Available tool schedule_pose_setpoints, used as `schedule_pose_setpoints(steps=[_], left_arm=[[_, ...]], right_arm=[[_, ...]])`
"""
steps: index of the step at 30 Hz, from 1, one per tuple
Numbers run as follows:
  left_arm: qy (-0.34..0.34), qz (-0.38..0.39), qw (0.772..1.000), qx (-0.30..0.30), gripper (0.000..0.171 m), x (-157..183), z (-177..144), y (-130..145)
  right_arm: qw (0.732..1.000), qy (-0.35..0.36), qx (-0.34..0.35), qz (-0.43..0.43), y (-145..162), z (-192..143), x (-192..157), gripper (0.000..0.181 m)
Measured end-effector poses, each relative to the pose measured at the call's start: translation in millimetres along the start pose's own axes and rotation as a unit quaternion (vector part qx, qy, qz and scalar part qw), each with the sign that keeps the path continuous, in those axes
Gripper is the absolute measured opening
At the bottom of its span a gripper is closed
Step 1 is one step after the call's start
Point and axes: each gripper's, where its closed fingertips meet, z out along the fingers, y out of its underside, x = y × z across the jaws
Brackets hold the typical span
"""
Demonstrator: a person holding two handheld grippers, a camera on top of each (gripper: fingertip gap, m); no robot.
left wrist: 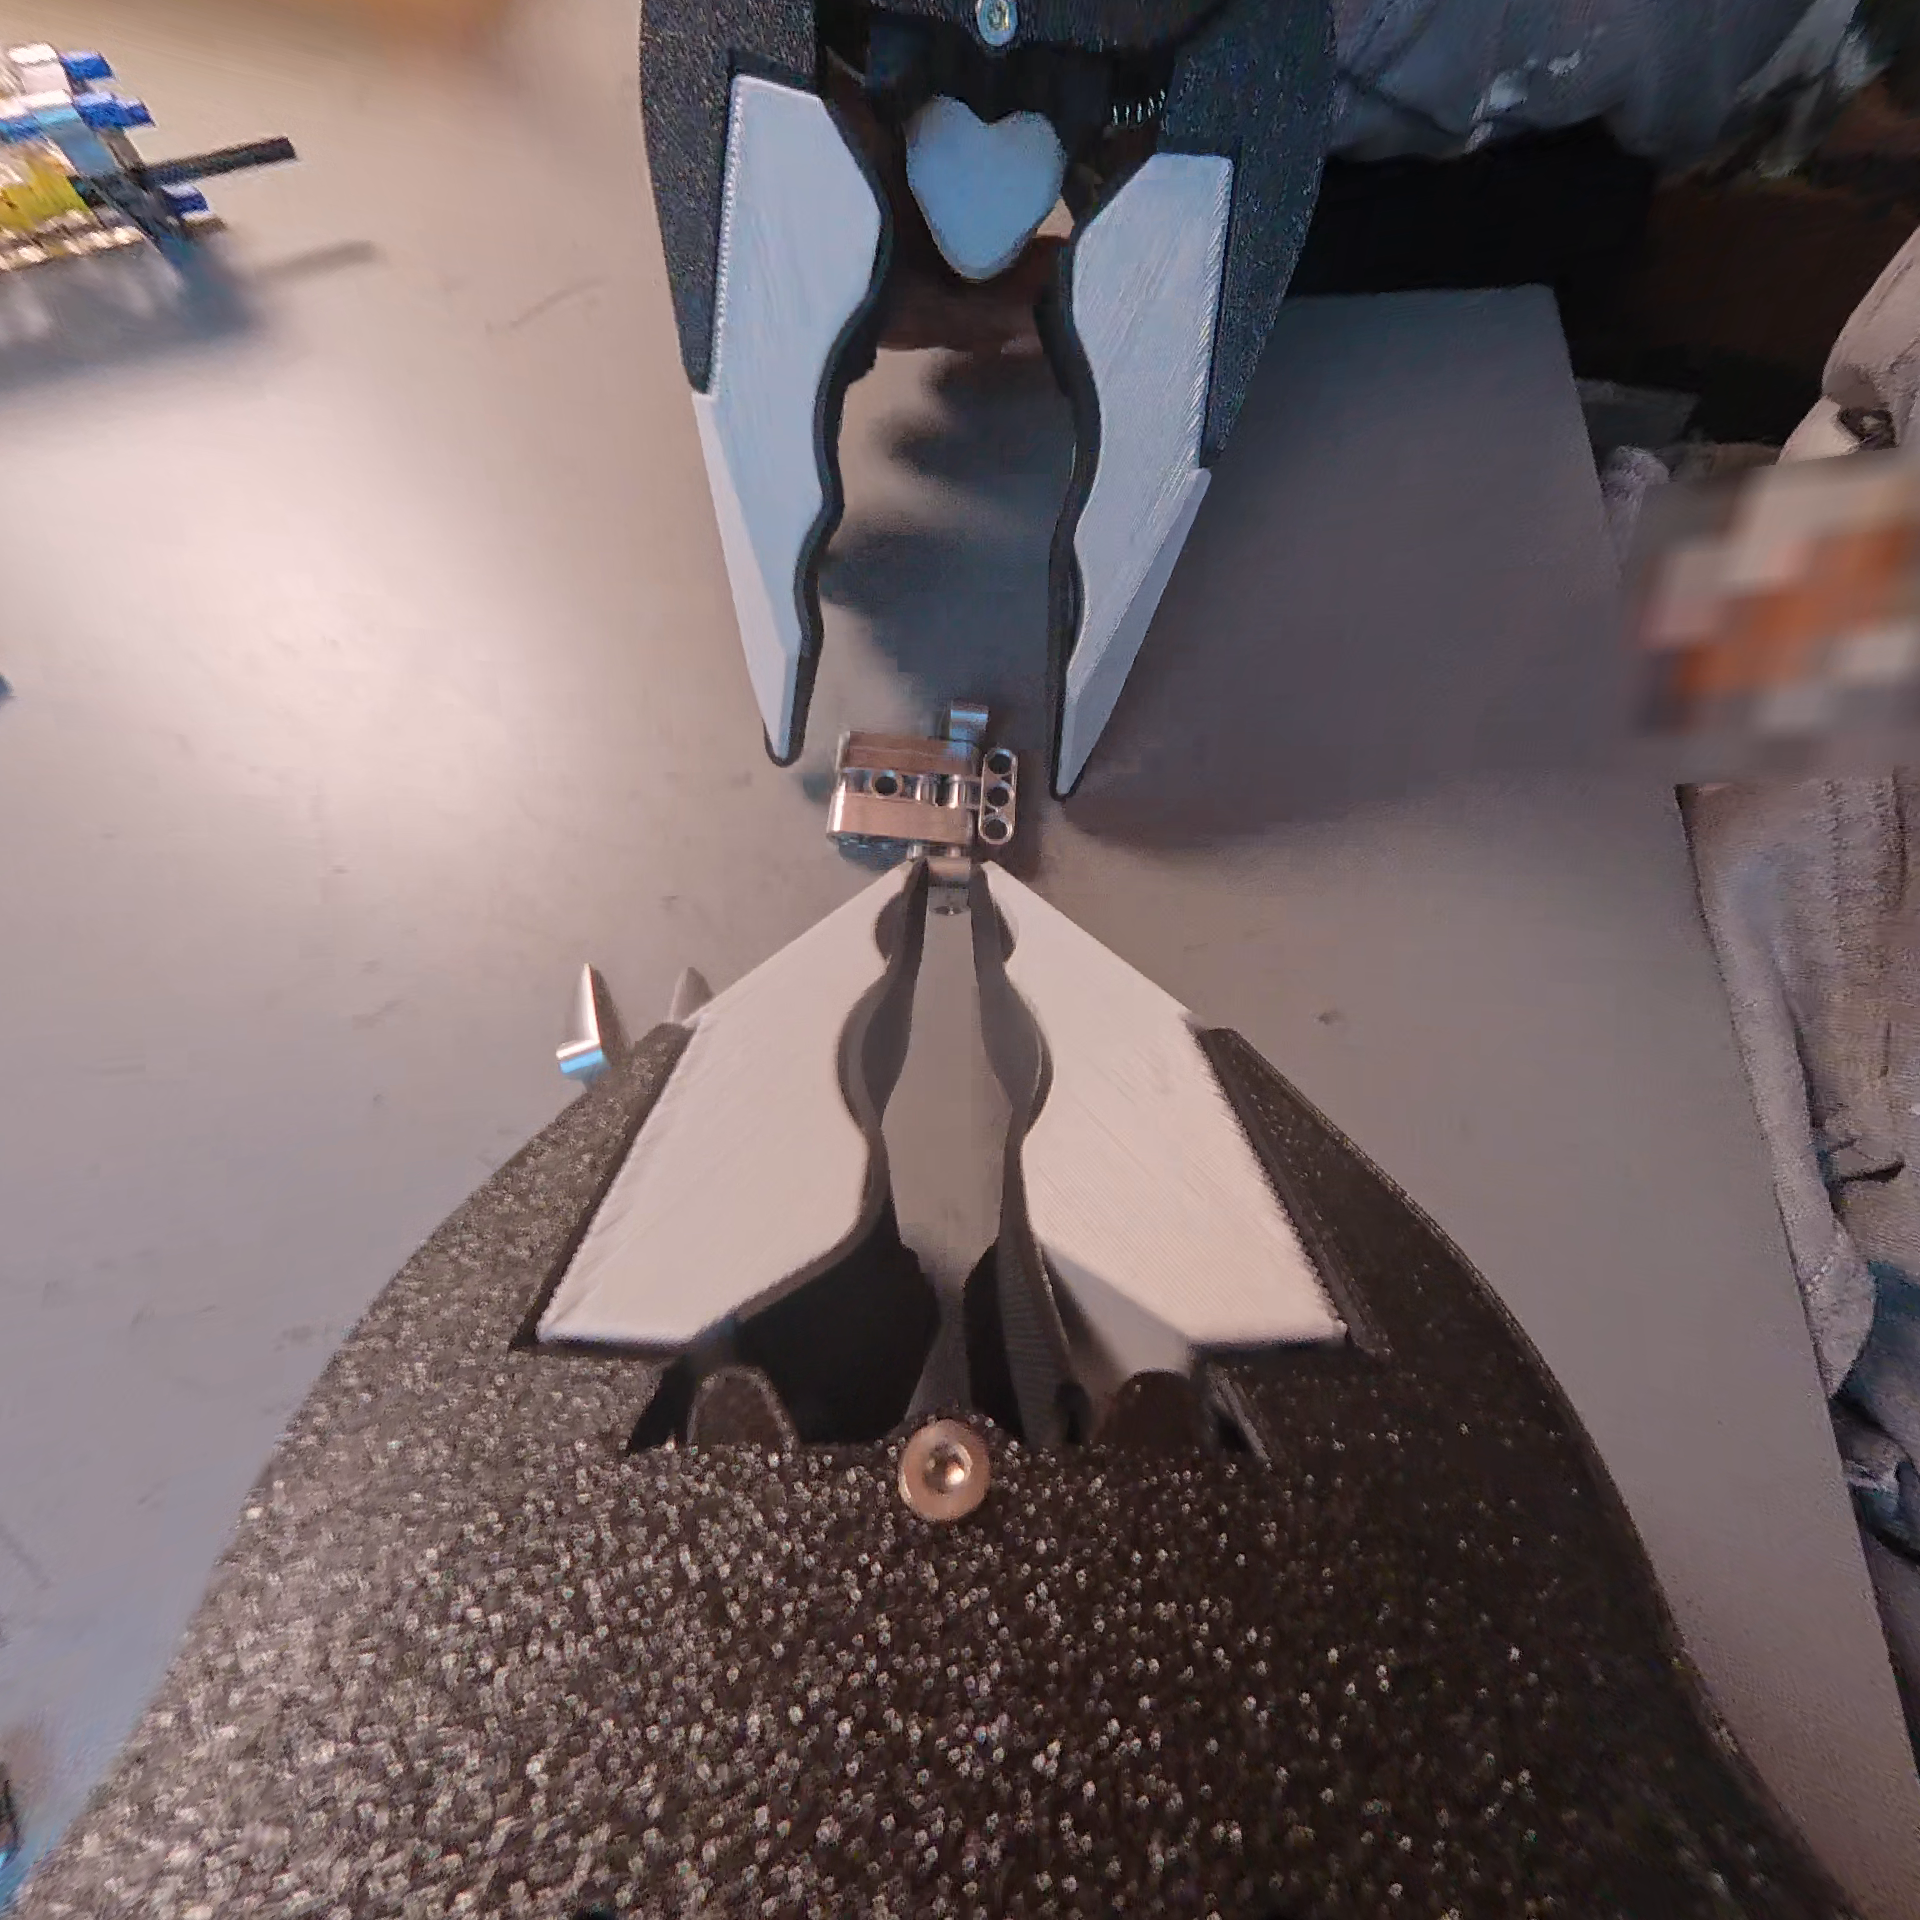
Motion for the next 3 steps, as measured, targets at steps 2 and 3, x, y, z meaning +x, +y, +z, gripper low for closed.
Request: schedule_pose_setpoints(steps=[2,3], left_arm=[[-0.001,0.003,1.000,-0.018,0.006,0.7,5.7,6.4],[-0.002,0.003,1.000,-0.027,0.007,0.6,8.0,9.3]], right_arm=[[1.000,0.001,-0.014,-0.007,3.2,3.1,-0.8,0.052],[1.000,0.000,-0.014,-0.006,2.5,3.1,-0.9,0.048]])
